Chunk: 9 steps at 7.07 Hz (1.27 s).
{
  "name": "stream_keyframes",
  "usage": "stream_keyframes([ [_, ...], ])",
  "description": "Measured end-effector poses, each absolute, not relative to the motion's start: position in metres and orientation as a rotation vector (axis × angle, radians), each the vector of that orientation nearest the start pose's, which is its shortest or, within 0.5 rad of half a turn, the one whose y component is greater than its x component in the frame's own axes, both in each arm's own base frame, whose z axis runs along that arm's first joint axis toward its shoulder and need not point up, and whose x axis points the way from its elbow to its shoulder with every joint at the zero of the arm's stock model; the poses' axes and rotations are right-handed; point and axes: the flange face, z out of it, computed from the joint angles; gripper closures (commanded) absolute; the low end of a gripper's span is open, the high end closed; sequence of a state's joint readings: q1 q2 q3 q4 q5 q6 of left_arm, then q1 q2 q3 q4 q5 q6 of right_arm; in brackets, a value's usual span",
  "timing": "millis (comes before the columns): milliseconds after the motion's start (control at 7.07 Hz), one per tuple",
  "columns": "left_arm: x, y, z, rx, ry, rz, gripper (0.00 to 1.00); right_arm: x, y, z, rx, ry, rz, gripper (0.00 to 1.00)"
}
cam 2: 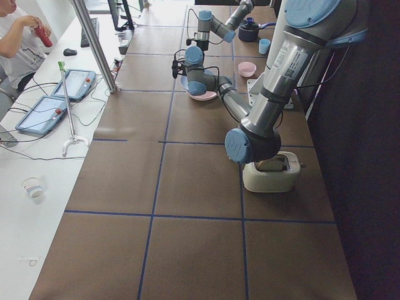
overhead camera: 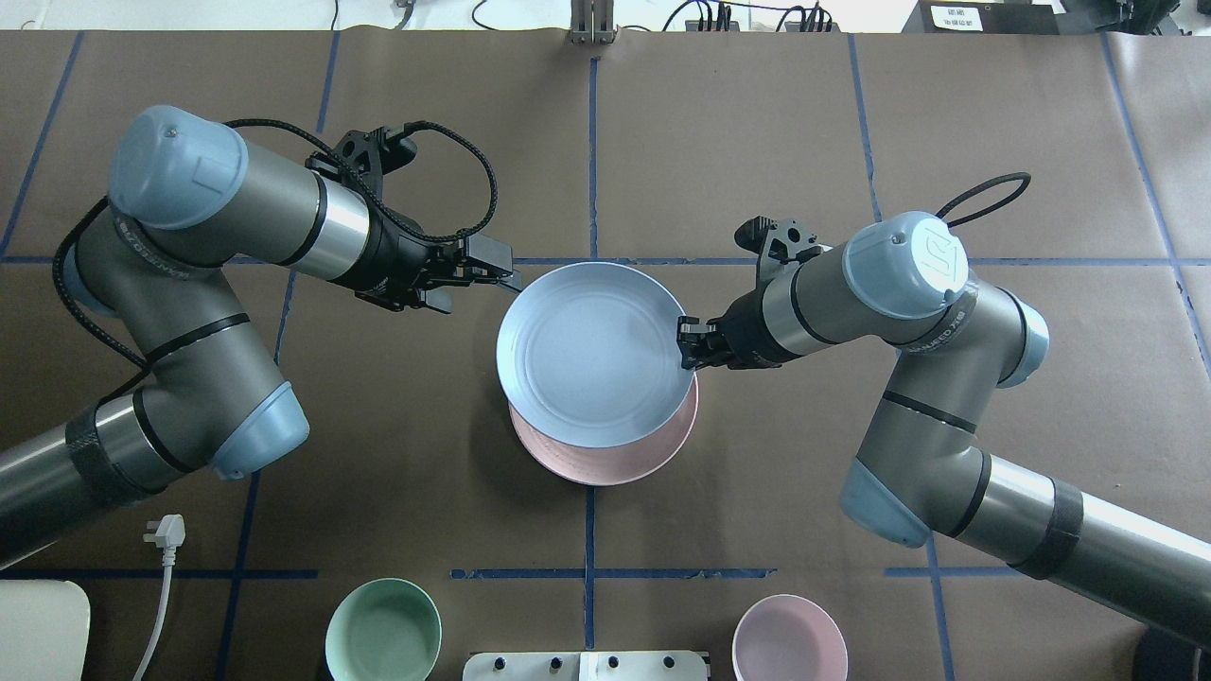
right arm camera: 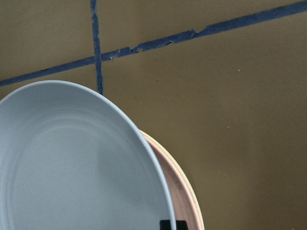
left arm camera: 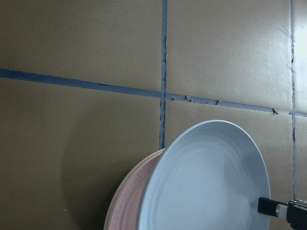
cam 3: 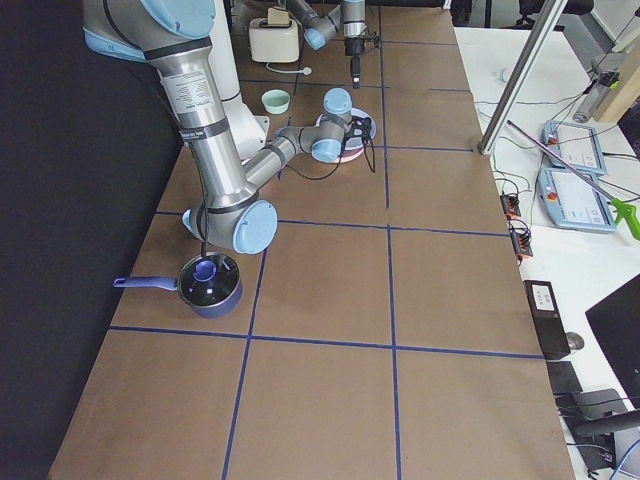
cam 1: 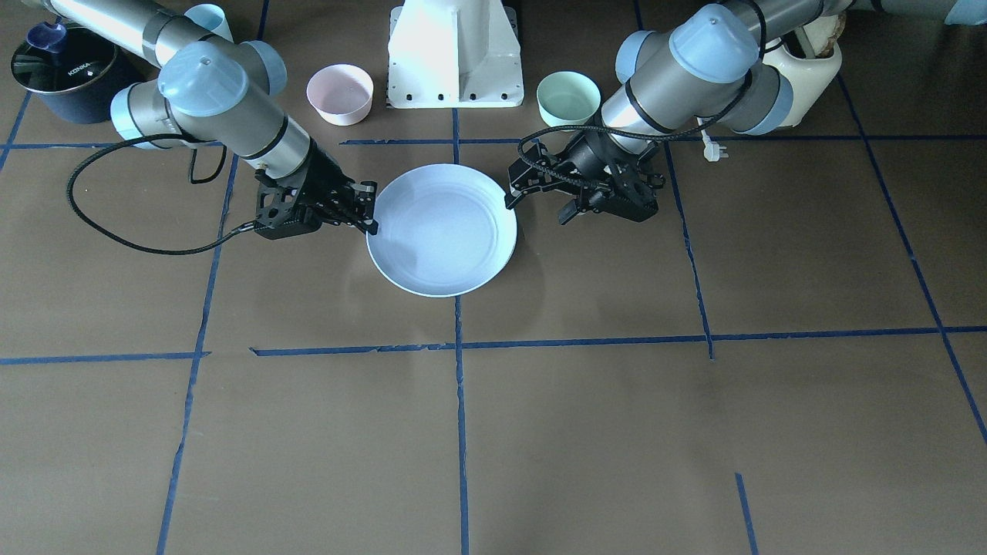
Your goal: Stack three plates with pink and blue
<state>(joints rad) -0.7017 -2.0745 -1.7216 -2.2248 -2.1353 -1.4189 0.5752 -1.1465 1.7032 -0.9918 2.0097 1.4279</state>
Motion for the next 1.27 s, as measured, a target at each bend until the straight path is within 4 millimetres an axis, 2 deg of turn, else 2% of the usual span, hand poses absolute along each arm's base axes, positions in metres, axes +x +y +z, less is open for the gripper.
stream_keyframes([
  [142, 0.424, -0.464, 0.222, 0.088, 1.348, -0.095, 0.0, -0.481, -0.416, 0.289, 0.025, -1.181, 0.127, 0.71],
  [283, 0.424, -0.464, 0.222, 0.088, 1.347, -0.095, 0.0, -0.476, -0.412, 0.287, 0.022, -1.188, 0.121, 0.22],
  [425, 0.424, -0.464, 0.225, 0.087, 1.344, -0.096, 0.0, -0.468, -0.407, 0.288, 0.018, -1.194, 0.116, 0.01],
  [566, 0.423, -0.464, 0.228, 0.086, 1.339, -0.098, 0.0, -0.457, -0.401, 0.291, 0.017, -1.197, 0.115, 0.0],
  [708, 0.419, -0.465, 0.241, 0.082, 1.323, -0.107, 0.0, -0.431, -0.399, 0.301, 0.025, -1.191, 0.135, 0.0],
  [849, 0.406, -0.473, 0.263, 0.083, 1.291, -0.13, 0.0, -0.392, -0.408, 0.323, 0.042, -1.165, 0.183, 0.0],
  [1132, 0.353, -0.504, 0.328, 0.143, 1.186, -0.114, 0.0, -0.291, -0.442, 0.392, 0.122, -1.055, 0.196, 0.0],
  [1274, 0.317, -0.515, 0.369, 0.194, 1.099, -0.064, 0.0, -0.234, -0.457, 0.429, 0.159, -0.978, 0.134, 0.0],
])
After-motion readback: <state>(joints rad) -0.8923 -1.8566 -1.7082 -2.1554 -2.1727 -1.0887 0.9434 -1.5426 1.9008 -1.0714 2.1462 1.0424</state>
